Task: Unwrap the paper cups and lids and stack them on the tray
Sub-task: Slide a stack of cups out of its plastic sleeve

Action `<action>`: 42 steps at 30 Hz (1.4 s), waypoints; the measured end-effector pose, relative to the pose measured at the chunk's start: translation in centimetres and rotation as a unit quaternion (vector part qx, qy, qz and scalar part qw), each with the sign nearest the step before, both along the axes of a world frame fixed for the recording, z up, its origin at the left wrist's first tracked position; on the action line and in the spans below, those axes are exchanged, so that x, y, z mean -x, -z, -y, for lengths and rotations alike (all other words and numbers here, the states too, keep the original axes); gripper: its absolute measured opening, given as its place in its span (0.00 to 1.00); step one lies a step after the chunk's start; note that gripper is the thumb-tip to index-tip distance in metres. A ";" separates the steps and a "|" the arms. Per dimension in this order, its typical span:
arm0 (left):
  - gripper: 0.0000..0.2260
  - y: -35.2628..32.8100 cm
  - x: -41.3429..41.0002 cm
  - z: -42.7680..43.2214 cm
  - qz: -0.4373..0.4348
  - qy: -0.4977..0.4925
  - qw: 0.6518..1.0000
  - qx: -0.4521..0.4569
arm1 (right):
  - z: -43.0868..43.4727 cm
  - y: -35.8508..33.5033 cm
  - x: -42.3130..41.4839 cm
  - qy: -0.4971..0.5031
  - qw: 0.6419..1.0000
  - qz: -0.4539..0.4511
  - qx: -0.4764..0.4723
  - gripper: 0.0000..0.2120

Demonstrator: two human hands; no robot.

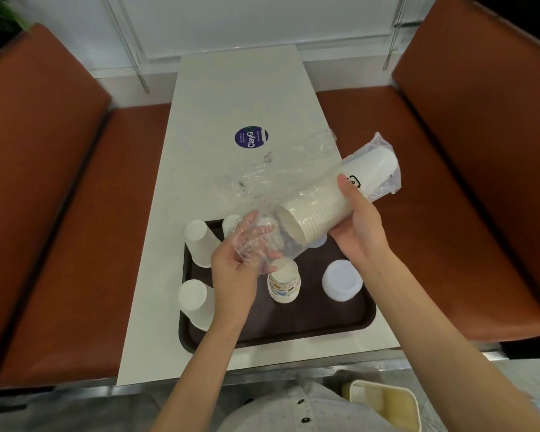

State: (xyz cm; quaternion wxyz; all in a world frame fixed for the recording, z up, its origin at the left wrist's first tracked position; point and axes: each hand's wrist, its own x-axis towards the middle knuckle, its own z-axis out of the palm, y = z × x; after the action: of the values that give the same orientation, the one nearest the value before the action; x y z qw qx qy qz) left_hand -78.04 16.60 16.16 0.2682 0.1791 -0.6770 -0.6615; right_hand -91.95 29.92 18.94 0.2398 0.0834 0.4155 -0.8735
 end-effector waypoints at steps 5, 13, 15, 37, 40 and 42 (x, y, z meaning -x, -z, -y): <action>0.11 -0.5 0.9 -0.1 0.087 -0.003 0.995 -0.054 | 0.6 0.3 0.0 0.008 1.000 0.017 -0.009 0.22; 0.20 -1.4 2.1 0.3 0.135 0.176 0.968 -0.117 | 0.8 0.3 0.0 0.024 0.999 0.030 -0.023 0.29; 0.22 -1.7 2.1 0.2 0.154 0.169 0.971 -0.065 | 0.8 0.0 -0.2 0.034 0.999 0.009 -0.024 0.34; 0.19 -0.7 3.8 -3.1 0.120 0.076 0.989 -0.043 | 1.2 0.0 -1.8 0.056 0.997 -0.039 -0.045 0.30; 0.23 0.0 3.6 -2.6 0.138 0.077 0.985 -0.076 | 0.4 -1.6 -0.2 0.034 0.998 -0.046 -0.016 0.27; 0.18 0.9 3.3 -2.2 0.132 0.065 0.983 -0.111 | -0.4 -3.2 1.6 0.045 0.996 -0.069 -0.022 0.24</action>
State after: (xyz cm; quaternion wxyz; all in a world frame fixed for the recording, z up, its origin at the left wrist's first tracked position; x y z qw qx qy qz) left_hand -81.38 18.80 15.23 0.1113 0.2494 -0.6394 -0.7188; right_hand -93.59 30.36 22.15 0.1688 0.0473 0.4460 -0.8777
